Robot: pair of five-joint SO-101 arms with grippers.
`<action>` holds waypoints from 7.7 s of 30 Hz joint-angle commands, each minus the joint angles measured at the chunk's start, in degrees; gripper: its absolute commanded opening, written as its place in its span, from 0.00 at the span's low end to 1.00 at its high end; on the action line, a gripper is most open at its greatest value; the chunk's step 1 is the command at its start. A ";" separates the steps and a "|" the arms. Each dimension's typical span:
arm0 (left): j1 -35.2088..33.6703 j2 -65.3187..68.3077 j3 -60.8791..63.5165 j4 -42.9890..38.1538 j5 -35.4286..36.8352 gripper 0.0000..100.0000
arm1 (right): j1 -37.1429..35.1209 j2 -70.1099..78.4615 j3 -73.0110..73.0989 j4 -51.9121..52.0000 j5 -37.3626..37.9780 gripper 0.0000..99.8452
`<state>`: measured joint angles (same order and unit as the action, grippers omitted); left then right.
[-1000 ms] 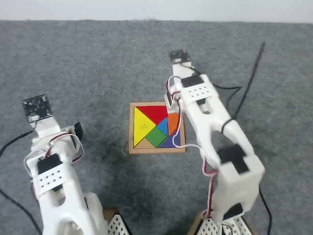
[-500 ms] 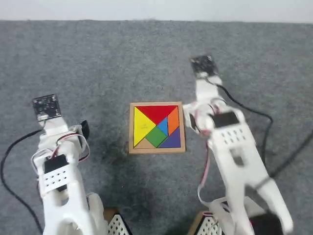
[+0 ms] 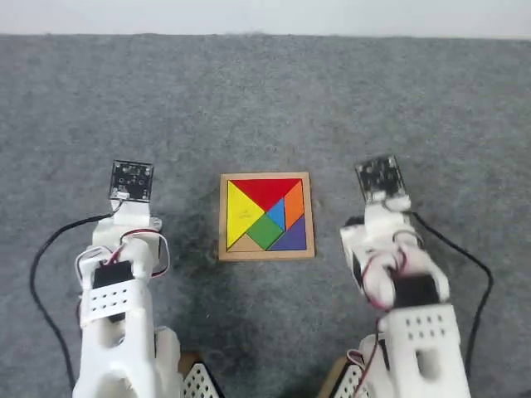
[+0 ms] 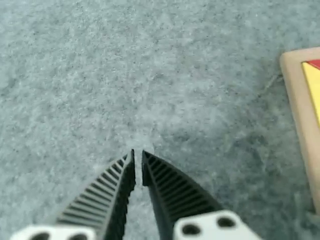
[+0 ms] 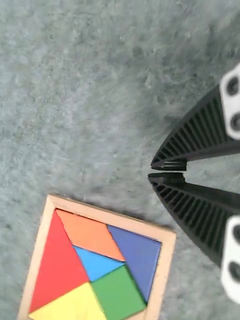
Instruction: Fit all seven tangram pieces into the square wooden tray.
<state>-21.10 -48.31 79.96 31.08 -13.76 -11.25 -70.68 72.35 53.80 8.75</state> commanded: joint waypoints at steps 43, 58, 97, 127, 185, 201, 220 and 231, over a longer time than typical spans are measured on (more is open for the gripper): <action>5.80 -54.07 16.48 28.75 -0.88 0.01 | 0.84 -33.27 24.09 21.58 15.12 0.01; 5.80 -54.15 16.48 28.75 -0.88 0.01 | 0.84 -33.27 24.09 21.58 15.12 0.01; 5.80 -54.15 16.48 28.66 -0.88 0.02 | 0.84 -33.27 24.09 21.58 15.12 0.01; 5.71 -54.07 16.48 28.40 -0.88 0.02 | 0.84 -33.27 24.09 21.58 15.12 0.01; 10.46 -54.07 16.57 28.66 -0.97 0.02 | 0.75 -33.27 24.09 21.58 15.12 0.01; 10.46 -54.07 16.57 28.66 -0.97 0.02 | 0.75 -33.27 24.09 21.58 15.12 0.01; 10.46 -54.07 16.57 28.66 -0.97 0.02 | 0.75 -33.27 24.09 21.58 15.12 0.01; 10.46 -54.07 16.57 28.66 -0.97 0.02 | 0.75 -33.27 24.09 21.58 15.12 0.01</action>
<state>-10.90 -102.64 97.19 59.56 -14.29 -11.34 -103.30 95.38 74.90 23.16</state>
